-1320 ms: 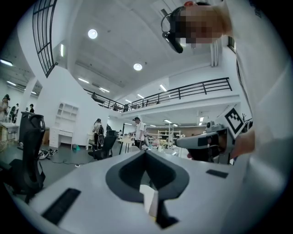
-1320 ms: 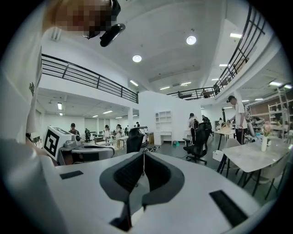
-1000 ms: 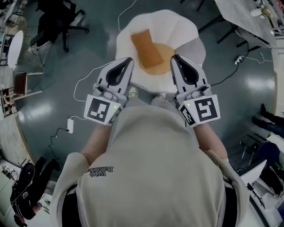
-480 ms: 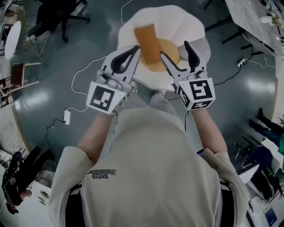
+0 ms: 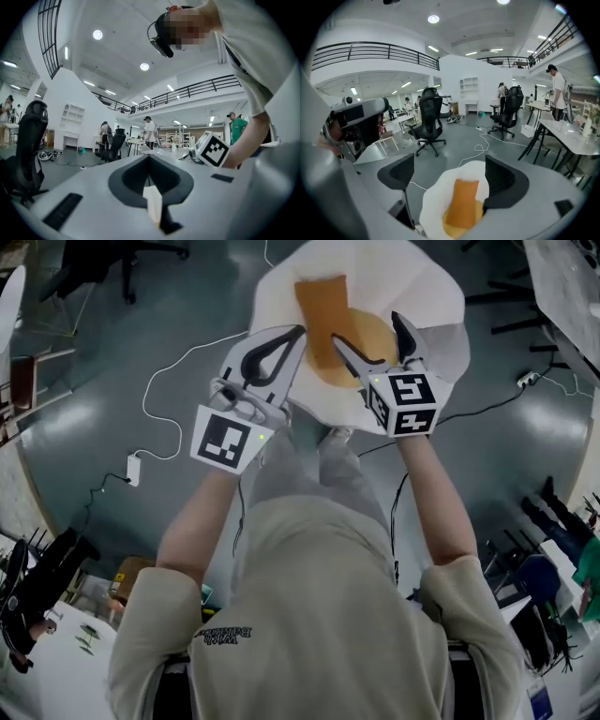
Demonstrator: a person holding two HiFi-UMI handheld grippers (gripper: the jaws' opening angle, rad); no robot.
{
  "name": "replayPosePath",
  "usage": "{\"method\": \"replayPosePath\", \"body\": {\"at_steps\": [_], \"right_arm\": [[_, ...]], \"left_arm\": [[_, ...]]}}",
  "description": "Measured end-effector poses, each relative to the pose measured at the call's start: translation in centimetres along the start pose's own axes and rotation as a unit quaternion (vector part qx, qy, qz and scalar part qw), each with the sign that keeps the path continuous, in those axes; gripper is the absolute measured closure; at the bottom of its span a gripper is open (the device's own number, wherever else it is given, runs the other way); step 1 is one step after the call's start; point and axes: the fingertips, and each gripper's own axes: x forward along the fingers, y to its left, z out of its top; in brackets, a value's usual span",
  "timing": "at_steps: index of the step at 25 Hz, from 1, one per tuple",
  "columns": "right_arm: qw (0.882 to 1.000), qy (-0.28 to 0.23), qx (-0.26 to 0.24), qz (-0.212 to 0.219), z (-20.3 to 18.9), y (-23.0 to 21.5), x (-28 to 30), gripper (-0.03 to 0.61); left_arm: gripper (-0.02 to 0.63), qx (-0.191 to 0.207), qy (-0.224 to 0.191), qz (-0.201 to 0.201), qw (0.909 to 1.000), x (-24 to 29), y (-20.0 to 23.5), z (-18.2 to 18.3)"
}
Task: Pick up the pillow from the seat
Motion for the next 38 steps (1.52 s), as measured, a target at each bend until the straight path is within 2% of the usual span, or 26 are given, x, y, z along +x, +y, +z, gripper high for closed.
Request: {"method": "replayPosePath", "body": {"at_steps": [6, 12, 16, 24, 27, 31, 33, 36, 38], "right_arm": [[0.999, 0.051, 0.009, -0.009, -7.4, -2.6, 8.9, 0.086], [0.995, 0.088, 0.045, -0.026, -17.3, -5.2, 16.6, 0.075], [0.992, 0.109, 0.052, -0.024, -23.5, -5.6, 19.9, 0.069], [0.989, 0.138, 0.052, -0.029, -32.7, -6.7, 25.4, 0.040], [0.986, 0.158, 0.050, -0.031, -36.2, -7.5, 27.2, 0.027], [0.979, 0.192, 0.051, -0.041, -41.6, -8.4, 29.2, 0.012], [0.976, 0.208, 0.049, -0.046, -44.0, -8.7, 29.6, 0.009], [0.972, 0.228, 0.038, -0.052, -47.4, -9.3, 30.3, 0.003], [0.973, 0.222, 0.035, -0.053, -48.5, -9.8, 30.8, -0.002]], "left_arm": [[0.604, -0.036, 0.024, 0.017, 0.9989, 3.6, 3.7, -11.1], [0.604, -0.081, 0.043, 0.030, 0.9953, 6.2, 6.4, -21.7], [0.604, -0.082, 0.055, 0.027, 0.9947, 7.1, 6.8, -27.6], [0.604, -0.091, 0.083, 0.027, 0.9921, 7.7, 7.1, -39.0], [0.604, -0.090, 0.099, 0.029, 0.9905, 7.9, 6.9, -42.7], [0.604, -0.063, 0.127, 0.027, 0.9895, 8.2, 6.9, -49.5], [0.604, -0.073, 0.144, 0.031, 0.9864, 8.1, 7.1, -52.5], [0.604, -0.087, 0.158, 0.036, 0.9829, 7.9, 7.2, -55.2], [0.604, -0.084, 0.160, 0.033, 0.9829, 7.8, 7.2, -56.2]]}}
